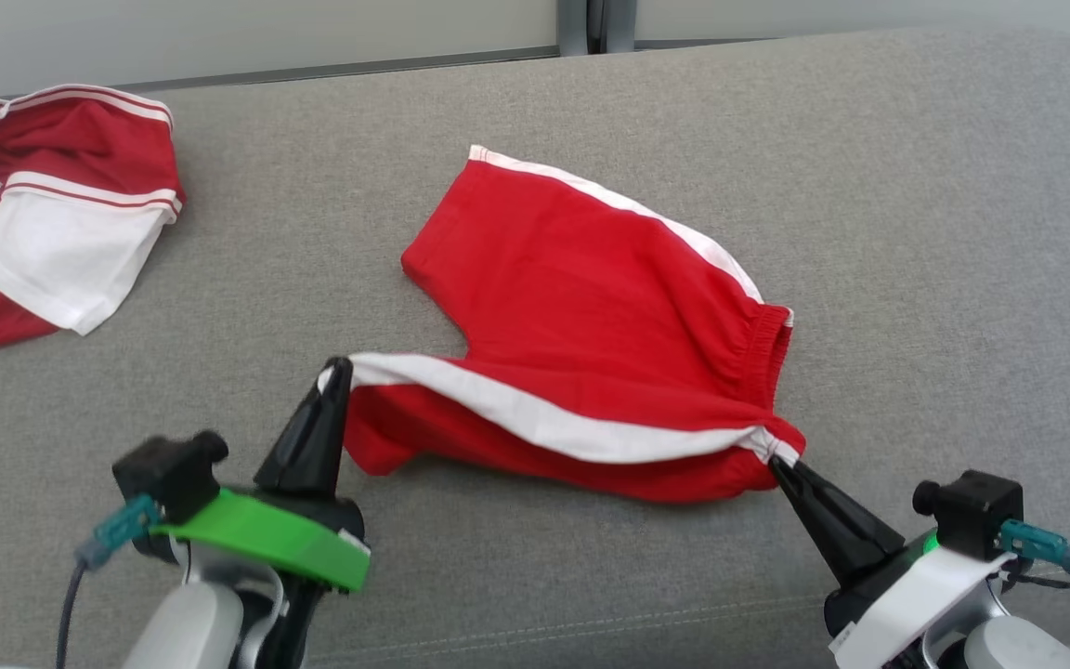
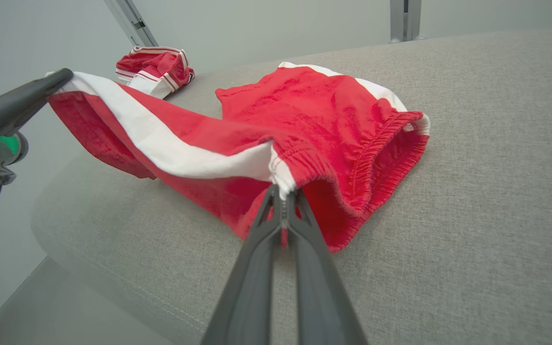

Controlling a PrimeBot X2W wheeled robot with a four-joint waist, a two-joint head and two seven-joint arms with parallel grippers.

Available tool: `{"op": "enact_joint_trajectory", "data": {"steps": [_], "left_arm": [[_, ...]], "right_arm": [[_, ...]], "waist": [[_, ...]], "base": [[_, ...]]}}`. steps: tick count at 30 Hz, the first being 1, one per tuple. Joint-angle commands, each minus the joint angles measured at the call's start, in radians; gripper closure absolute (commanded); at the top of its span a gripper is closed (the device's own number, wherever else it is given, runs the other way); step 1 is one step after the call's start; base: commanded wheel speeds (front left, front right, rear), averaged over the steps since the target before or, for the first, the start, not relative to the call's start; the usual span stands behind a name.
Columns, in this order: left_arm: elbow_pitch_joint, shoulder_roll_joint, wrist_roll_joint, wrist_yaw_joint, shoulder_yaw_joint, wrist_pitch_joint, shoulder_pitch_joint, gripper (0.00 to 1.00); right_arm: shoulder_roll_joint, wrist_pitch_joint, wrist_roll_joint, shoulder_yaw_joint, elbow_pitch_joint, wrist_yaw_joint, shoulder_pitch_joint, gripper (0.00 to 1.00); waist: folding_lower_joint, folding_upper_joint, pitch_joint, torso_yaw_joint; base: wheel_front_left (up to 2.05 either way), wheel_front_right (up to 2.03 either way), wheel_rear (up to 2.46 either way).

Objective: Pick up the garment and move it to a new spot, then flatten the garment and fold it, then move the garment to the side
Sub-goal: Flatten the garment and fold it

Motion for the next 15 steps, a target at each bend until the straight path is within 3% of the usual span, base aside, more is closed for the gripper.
{"op": "enact_joint_trajectory", "data": {"steps": [1,15], "left_arm": [[0.019,0.014,0.011,-0.003,-0.004,0.007,-0.054,1.00],[0.396,0.042,0.051,-0.004,-0.148,0.060,-0.612,1.00]], "right_arm": [[0.006,-0.006,0.009,-0.001,0.008,0.000,-0.023,1.00],[0.147,-0.049,0.052,-0.057,0.143,0.000,-0.246,1.00]], "waist": [[0.0001,0.0000,0.015,-0.016],[0.0001,0.0000,0.218,-0.155]], "base": [[0.00,0.00,0.00],[0.00,0.00,0.00]]}}
